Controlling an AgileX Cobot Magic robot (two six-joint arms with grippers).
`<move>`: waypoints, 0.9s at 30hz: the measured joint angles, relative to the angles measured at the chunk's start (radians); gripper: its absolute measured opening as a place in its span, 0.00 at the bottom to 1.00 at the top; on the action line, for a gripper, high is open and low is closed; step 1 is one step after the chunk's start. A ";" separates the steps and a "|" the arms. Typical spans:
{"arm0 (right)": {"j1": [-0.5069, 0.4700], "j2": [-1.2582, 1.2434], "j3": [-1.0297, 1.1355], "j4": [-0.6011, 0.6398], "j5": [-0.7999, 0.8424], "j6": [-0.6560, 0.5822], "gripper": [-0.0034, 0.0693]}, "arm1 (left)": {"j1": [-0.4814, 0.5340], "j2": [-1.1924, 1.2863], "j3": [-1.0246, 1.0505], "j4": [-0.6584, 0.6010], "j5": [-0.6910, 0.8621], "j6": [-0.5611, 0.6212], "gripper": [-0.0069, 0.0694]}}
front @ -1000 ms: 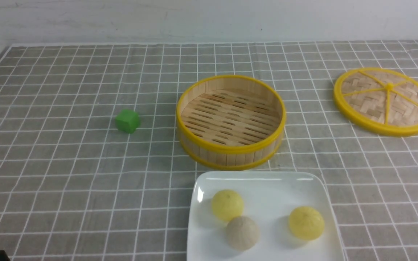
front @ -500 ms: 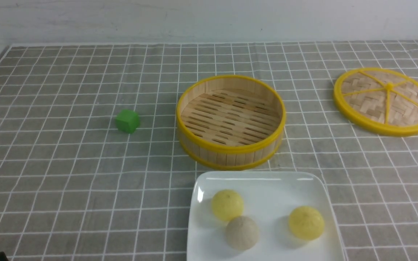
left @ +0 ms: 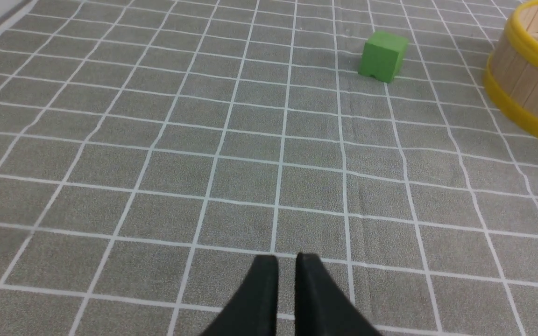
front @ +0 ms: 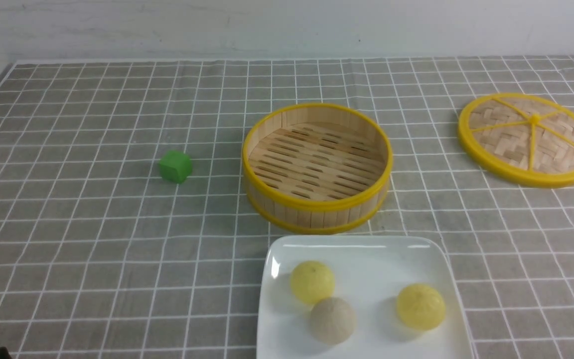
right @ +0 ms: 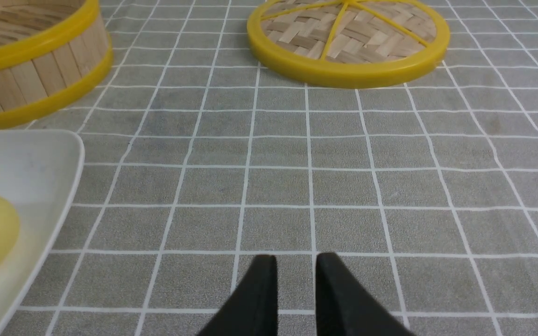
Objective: Put the steamed buns into the plate on the grey tablecloth.
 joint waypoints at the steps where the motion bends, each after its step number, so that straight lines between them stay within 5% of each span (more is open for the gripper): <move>1: 0.000 0.000 0.000 0.000 0.000 0.000 0.25 | 0.006 0.000 0.000 0.000 0.000 0.000 0.20; 8: 0.000 0.000 0.000 0.000 0.000 0.000 0.26 | 0.089 0.000 0.000 0.000 0.000 0.000 0.21; 27: 0.000 0.000 0.000 0.000 0.000 0.000 0.30 | 0.036 0.000 0.000 0.000 0.001 0.000 0.23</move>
